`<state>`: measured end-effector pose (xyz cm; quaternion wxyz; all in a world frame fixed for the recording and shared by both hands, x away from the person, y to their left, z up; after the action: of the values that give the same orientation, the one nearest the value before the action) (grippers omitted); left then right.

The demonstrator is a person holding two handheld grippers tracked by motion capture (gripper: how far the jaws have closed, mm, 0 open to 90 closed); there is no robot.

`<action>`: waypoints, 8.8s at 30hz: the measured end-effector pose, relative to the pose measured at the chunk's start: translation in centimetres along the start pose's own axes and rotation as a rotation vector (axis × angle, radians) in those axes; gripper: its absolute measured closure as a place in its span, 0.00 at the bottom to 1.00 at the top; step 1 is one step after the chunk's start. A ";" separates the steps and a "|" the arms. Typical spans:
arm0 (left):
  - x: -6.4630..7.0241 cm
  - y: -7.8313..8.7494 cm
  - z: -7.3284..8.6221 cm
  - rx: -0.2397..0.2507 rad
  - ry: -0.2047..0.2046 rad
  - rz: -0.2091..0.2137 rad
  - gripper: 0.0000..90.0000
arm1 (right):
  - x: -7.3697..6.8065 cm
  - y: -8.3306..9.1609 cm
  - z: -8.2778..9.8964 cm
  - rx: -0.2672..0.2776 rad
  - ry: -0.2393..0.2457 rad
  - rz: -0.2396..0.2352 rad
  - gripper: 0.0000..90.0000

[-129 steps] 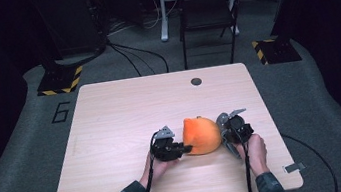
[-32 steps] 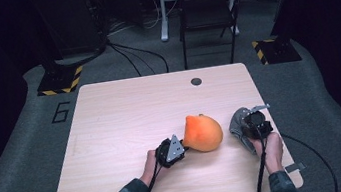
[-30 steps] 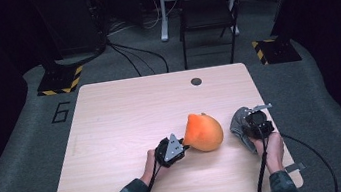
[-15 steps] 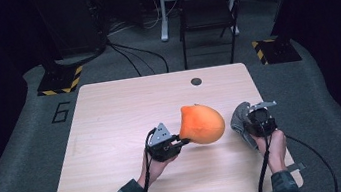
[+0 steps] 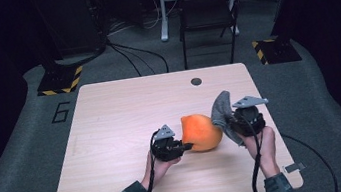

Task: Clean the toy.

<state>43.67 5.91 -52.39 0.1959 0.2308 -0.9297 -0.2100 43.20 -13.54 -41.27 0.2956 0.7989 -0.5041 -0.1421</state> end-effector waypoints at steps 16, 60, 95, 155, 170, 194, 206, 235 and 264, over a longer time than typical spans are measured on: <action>0.4 -0.8 1.1 -0.048 -0.008 0.013 0.84 | -4.5 -4.5 1.8 -0.102 0.119 -0.017 0.85; 0.3 -1.0 1.3 -0.026 -0.025 0.024 0.82 | -4.2 -2.7 0.3 -0.020 0.073 -0.082 0.83; 0.3 -1.1 1.4 -0.035 -0.028 0.029 0.82 | 3.0 -7.3 7.0 -0.260 -0.036 0.070 0.81; -0.6 -2.1 1.5 -0.020 -0.705 -0.163 0.30 | -1.3 -6.5 3.6 -0.128 0.067 0.030 0.84; -0.8 -1.9 1.6 0.006 -0.628 -0.147 0.73 | 3.4 -3.7 3.8 -0.076 -0.055 0.059 0.84; 3.4 3.7 -4.3 0.176 -0.302 0.018 0.86 | 8.0 -4.6 7.4 -0.160 -0.195 0.123 0.83; 1.5 3.5 -3.8 0.062 0.033 0.079 0.86 | 6.7 -3.2 5.4 -0.110 -0.135 0.134 0.84; -0.2 0.5 -1.0 -0.004 0.193 0.107 0.83 | -5.6 -3.7 1.4 -0.074 0.191 0.014 0.83; -0.4 0.6 -0.9 -0.002 0.201 0.104 0.81 | 3.2 -7.2 6.6 -0.247 -0.006 0.149 0.83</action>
<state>44.21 6.33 -51.48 0.2989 0.2022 -0.9158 -0.1762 46.36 -16.32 -50.69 0.3999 0.7166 -0.5414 -0.1831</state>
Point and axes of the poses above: each handheld gripper's, and its own axes: y roughly backward along the jaws, z roughly out of its underside, x roughly to its right, the point moved 6 cm from there along -y, roughly forward along the jaws
